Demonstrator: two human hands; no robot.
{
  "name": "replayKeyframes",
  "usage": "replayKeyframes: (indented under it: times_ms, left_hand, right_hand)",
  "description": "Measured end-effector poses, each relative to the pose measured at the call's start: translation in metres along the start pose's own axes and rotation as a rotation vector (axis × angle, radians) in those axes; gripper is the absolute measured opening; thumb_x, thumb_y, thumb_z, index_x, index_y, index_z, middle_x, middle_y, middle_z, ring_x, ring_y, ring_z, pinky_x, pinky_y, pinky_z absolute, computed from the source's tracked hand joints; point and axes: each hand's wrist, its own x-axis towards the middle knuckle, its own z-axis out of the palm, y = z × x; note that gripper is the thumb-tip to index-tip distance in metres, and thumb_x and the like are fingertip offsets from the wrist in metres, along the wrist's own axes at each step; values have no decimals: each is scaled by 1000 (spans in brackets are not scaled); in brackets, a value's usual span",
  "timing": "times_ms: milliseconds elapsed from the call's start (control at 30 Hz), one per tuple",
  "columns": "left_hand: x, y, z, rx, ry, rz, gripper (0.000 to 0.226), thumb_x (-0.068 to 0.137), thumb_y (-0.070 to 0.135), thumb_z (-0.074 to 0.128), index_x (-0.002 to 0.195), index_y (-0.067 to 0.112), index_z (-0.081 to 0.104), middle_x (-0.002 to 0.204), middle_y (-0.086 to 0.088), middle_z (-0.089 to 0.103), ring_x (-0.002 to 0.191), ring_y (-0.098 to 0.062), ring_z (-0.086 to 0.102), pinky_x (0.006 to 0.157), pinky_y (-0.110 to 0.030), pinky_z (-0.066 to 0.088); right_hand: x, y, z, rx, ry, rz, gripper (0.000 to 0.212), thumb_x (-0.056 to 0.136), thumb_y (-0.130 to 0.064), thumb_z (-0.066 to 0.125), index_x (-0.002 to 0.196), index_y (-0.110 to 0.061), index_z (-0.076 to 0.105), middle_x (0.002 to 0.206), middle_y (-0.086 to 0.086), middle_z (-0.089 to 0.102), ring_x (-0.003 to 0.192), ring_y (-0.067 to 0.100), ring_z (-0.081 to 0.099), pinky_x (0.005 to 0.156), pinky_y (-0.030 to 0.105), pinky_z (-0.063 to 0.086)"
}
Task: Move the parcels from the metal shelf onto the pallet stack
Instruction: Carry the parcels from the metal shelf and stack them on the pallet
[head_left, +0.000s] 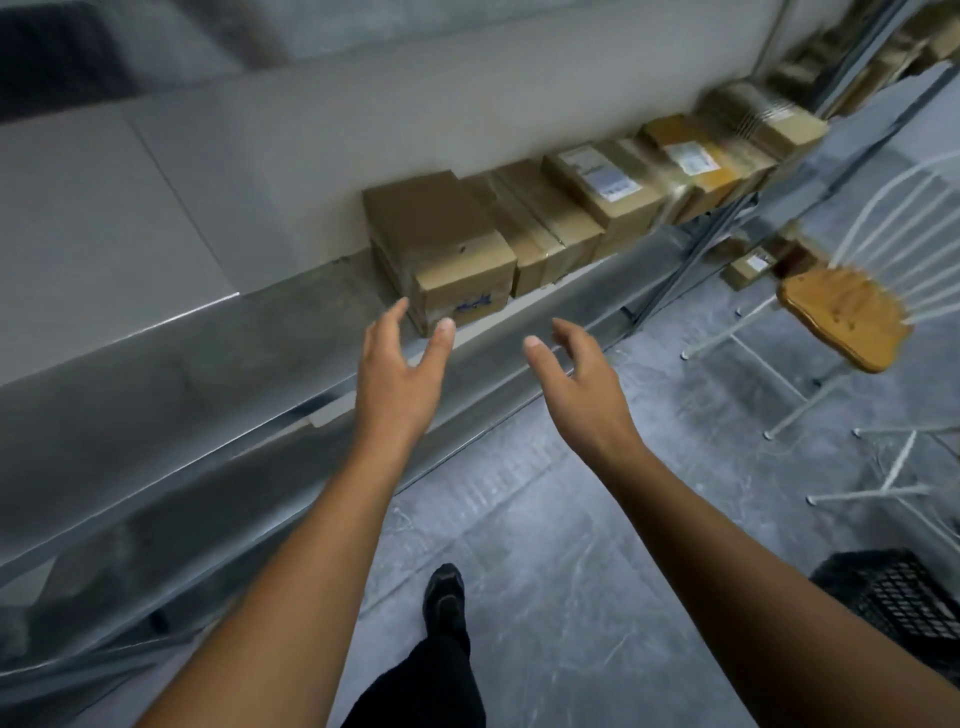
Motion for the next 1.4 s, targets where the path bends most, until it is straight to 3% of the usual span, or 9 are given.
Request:
replayKeyframes:
  times_ms: [300, 400, 533, 700, 800, 933, 1133, 1267, 1400]
  left_hand:
    - [86, -2, 37, 74, 47, -109, 67, 94, 53, 67, 151, 25, 46, 153, -6, 47, 142, -19, 44, 104, -19, 27]
    - [96, -5, 47, 57, 65, -113, 68, 89, 54, 66, 149, 31, 47, 145, 8, 54, 137, -13, 49, 103, -20, 30]
    - [96, -5, 59, 1, 100, -183, 78, 85, 62, 66, 153, 39, 36, 141, 23, 57, 124, 0, 55, 100, -23, 42]
    - [58, 8, 74, -189, 283, -212, 64, 86, 61, 67, 144, 41, 49, 127, 23, 68, 118, -1, 65, 103, -28, 51]
    - [19, 12, 77, -289, 440, -231, 68, 84, 64, 68, 146, 41, 49, 130, 25, 67, 121, 2, 63, 102, -25, 51]
    - [-31, 10, 69, -380, 646, -241, 68, 85, 64, 71, 144, 38, 50, 140, 11, 62, 128, -12, 61, 108, -47, 52]
    - [-110, 12, 20, -381, 1007, -224, 55, 86, 61, 71, 133, 39, 56, 137, 6, 62, 126, -14, 62, 105, -49, 54]
    - [-167, 11, -35, -370, 1204, -205, 47, 86, 61, 70, 127, 44, 56, 135, 4, 62, 123, -16, 64, 101, -48, 56]
    - [-233, -1, -101, -341, 1388, -179, 47, 84, 64, 69, 125, 47, 55, 132, 8, 61, 118, -10, 64, 95, -37, 58]
  right_hand:
    - [140, -19, 22, -257, -84, -76, 67, 102, -60, 50, 152, -14, 48, 161, 12, 42, 155, 27, 19, 120, 43, 23]
    - [167, -15, 32, -393, -134, -97, 68, 102, -63, 47, 151, -15, 50, 166, 14, 34, 158, 31, 10, 124, 46, 15]
    - [186, -8, 38, -409, -146, -165, 61, 100, -65, 47, 122, -11, 67, 164, 14, 37, 159, 31, 8, 125, 48, 13]
    - [173, -8, 24, -308, -236, -238, 74, 99, -73, 33, 99, -8, 68, 158, 15, 47, 157, 27, 11, 126, 49, 16]
    - [154, -11, 17, -202, -314, -302, 78, 93, -79, 26, 102, -11, 62, 140, 8, 58, 155, 26, 16, 124, 52, 22]
    - [117, -13, 27, -27, -453, -354, 59, 87, -79, 40, 103, -22, 42, 109, -19, 41, 133, 23, 37, 112, 56, 37]
    - [44, -31, 62, 185, -738, -487, 53, 78, -76, 63, 99, -34, 40, 106, -9, 56, 95, -3, 56, 73, 11, 43]
    - [-24, -59, 98, 193, -920, -578, 69, 74, -75, 70, 112, -26, 41, 118, 0, 56, 112, 17, 60, 89, 36, 55]
    - [-107, -99, 145, 160, -1075, -716, 103, 72, -78, 68, 154, -25, 35, 145, -4, 45, 138, 18, 47, 112, 44, 47]
